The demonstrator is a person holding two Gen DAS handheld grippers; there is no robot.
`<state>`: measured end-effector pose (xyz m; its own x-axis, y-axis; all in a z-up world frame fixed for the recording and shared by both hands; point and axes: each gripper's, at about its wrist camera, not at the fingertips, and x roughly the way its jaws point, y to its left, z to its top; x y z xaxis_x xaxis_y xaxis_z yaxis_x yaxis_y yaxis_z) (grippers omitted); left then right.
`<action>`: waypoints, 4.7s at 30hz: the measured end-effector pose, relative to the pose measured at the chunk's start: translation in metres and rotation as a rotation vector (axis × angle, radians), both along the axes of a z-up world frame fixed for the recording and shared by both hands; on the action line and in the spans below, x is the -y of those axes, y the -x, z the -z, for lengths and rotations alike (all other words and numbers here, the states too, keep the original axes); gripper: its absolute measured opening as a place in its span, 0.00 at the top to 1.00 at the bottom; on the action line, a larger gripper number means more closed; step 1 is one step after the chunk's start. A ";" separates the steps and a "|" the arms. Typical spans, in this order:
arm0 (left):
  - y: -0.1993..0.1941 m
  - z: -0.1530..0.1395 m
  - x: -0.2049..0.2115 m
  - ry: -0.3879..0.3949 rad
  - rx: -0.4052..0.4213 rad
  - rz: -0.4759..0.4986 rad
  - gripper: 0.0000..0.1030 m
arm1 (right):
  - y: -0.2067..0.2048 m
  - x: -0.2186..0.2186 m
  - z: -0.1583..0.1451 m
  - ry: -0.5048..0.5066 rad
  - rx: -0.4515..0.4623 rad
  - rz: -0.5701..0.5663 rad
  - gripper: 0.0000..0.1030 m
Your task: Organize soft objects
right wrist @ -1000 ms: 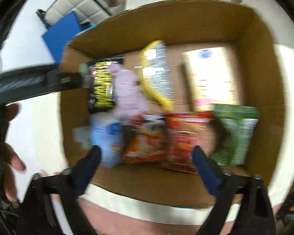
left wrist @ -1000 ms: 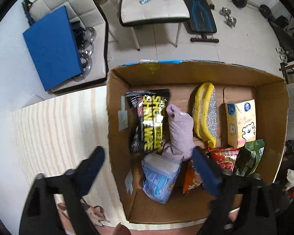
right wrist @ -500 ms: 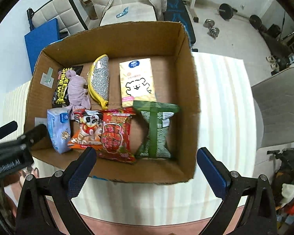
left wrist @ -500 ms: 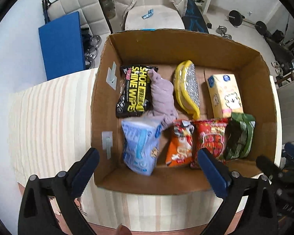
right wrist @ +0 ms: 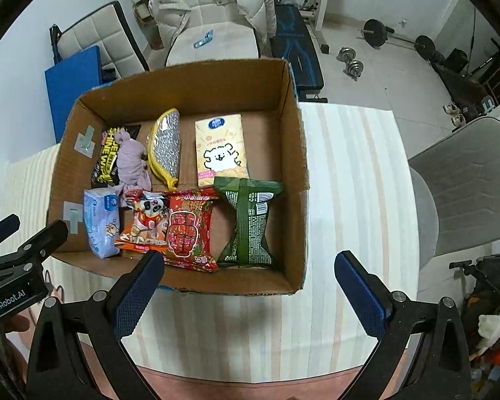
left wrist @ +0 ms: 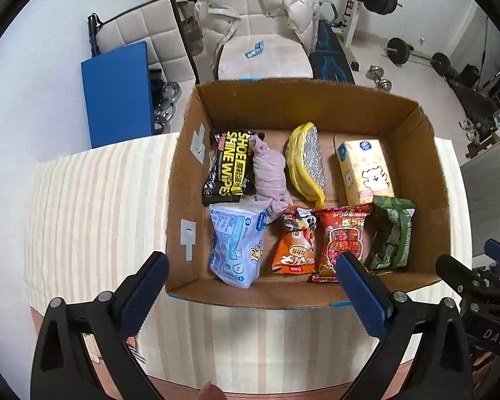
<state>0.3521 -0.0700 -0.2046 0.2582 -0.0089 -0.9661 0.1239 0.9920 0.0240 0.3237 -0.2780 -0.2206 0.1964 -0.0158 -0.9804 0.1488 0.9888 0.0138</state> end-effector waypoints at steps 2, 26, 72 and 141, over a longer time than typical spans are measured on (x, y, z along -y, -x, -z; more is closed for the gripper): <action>0.005 -0.012 0.000 0.012 0.021 -0.003 0.00 | 0.006 0.000 -0.011 -0.005 0.023 -0.002 0.00; 0.170 -0.171 0.002 0.069 0.263 -0.010 0.00 | 0.177 -0.006 -0.204 -0.007 0.341 -0.055 0.00; 0.231 -0.242 -0.009 0.095 0.418 -0.055 0.00 | 0.232 -0.012 -0.286 0.099 0.462 -0.044 0.00; 0.234 -0.246 -0.008 0.091 0.432 -0.059 0.00 | 0.228 -0.010 -0.298 0.111 0.496 -0.015 0.00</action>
<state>0.1185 -0.0616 0.0415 0.6408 -0.0625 -0.7651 0.0651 0.9975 -0.0270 0.0953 -0.2677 0.0775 0.6390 -0.1082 -0.7615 0.1366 0.9903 -0.0260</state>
